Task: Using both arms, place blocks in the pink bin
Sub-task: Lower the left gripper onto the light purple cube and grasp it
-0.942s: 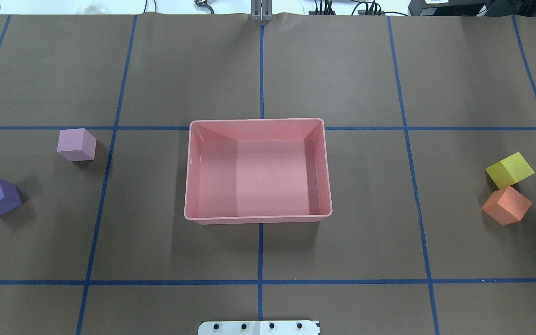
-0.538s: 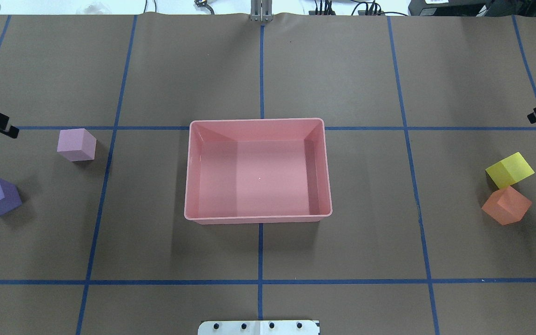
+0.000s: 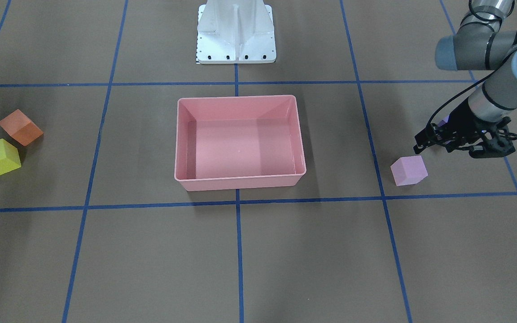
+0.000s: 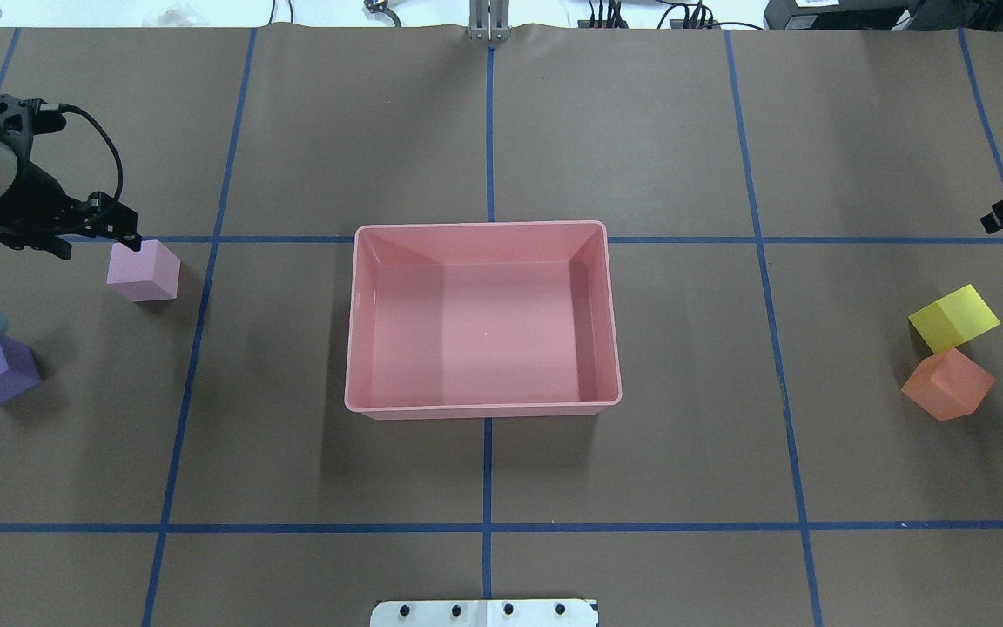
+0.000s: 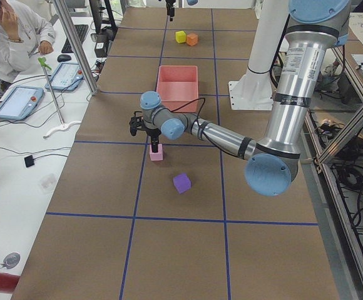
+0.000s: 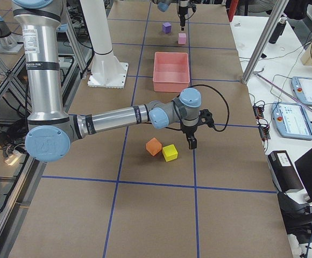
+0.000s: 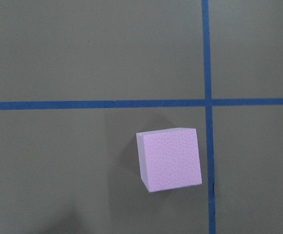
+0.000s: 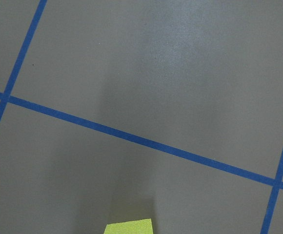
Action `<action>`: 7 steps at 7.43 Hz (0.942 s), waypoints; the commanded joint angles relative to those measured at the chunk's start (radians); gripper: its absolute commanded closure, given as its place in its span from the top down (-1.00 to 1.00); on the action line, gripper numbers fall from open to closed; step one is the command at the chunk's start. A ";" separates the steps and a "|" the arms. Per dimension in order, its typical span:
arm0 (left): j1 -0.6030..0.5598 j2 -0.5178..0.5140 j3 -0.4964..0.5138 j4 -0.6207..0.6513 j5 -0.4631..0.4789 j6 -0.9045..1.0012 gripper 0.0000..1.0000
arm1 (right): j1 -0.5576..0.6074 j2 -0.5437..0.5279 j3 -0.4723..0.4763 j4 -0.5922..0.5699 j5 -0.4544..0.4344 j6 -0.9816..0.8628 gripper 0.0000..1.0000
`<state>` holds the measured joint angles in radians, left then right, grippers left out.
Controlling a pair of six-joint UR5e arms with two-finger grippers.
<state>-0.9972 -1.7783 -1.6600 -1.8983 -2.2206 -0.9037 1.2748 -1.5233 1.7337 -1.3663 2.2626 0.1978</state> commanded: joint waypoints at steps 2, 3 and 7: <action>0.052 -0.021 0.109 -0.103 0.048 -0.012 1.00 | 0.000 0.000 0.000 0.000 0.000 0.000 1.00; 0.064 -0.021 0.135 -0.129 0.048 -0.011 1.00 | 0.000 0.000 -0.002 0.000 0.000 0.000 1.00; 0.097 -0.036 0.144 -0.140 0.085 0.003 -0.28 | 0.000 0.000 -0.003 0.001 0.000 -0.001 1.00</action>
<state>-0.9098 -1.8074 -1.5161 -2.0371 -2.1525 -0.9096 1.2747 -1.5233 1.7307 -1.3658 2.2626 0.1969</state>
